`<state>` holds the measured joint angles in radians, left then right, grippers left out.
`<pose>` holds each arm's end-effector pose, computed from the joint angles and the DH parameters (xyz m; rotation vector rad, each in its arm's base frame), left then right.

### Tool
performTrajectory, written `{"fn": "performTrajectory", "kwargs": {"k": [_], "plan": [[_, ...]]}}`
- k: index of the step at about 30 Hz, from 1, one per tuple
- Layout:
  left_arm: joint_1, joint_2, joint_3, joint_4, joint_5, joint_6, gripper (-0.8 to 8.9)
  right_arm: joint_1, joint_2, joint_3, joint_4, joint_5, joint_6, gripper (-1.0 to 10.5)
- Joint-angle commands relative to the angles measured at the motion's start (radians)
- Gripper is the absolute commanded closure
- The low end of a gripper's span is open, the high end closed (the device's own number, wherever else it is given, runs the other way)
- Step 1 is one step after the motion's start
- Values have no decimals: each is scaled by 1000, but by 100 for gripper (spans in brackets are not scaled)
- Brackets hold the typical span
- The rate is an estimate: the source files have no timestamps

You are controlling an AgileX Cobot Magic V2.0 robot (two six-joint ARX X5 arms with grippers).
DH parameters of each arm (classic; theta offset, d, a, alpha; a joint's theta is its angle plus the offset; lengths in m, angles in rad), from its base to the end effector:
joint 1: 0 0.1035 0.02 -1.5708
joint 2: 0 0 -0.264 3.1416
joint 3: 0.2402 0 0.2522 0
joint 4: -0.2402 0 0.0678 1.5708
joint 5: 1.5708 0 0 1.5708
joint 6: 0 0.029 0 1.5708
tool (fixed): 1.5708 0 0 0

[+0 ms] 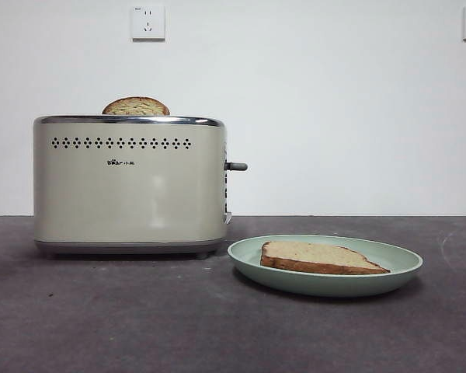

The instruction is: Take the bread from the toaster,put the bread on the plate,put the plate on the table

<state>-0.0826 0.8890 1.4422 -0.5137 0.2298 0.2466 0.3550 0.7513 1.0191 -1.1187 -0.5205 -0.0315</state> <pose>0.1255 -0.0170 0.4920 0.2475 -0.0779 -0.3059 0.0969 0.0513 0.3365 0.0449 0.8611 0.8342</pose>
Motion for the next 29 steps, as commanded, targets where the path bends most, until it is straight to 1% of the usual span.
{"fn": "performTrajectory", "kwargs": {"k": [1, 4, 7, 9, 11, 16, 18, 21, 24, 29], "plan": [[64, -93, -143, 104, 7, 16, 817, 3, -2, -6, 3, 3, -7, 946], [116, -204, -346, 263, 2, 16, 817, 3, -2, -6, 3, 3, -7, 946], [151, -316, -560, 378, -36, 15, 817, 3, -2, -6, 3, 3, -7, 946], [166, -383, -682, 412, -46, 7, 817, 3, -2, -6, 3, 3, -7, 946], [182, -462, -817, 434, -47, -19, 817, 3, -2, -6, 3, 3, -7, 946], [222, -625, -1085, 443, -53, -83, 817, 3, -2, -6, 3, 3, -7, 946], [228, -667, -1156, 443, -55, -115, 817, 3, -2, -6, 3, 3, -7, 946], [229, -710, -1236, 444, -91, -145, 817, 3, -2, -6, 3, 3, -7, 946], [229, -747, -1291, 442, -106, -170, 817, 3, -2, -6, 3, 3, -7, 946], [229, -816, -1369, 436, -161, -205, 817, 3, -2, -6, 3, 3, -7, 946]]}}
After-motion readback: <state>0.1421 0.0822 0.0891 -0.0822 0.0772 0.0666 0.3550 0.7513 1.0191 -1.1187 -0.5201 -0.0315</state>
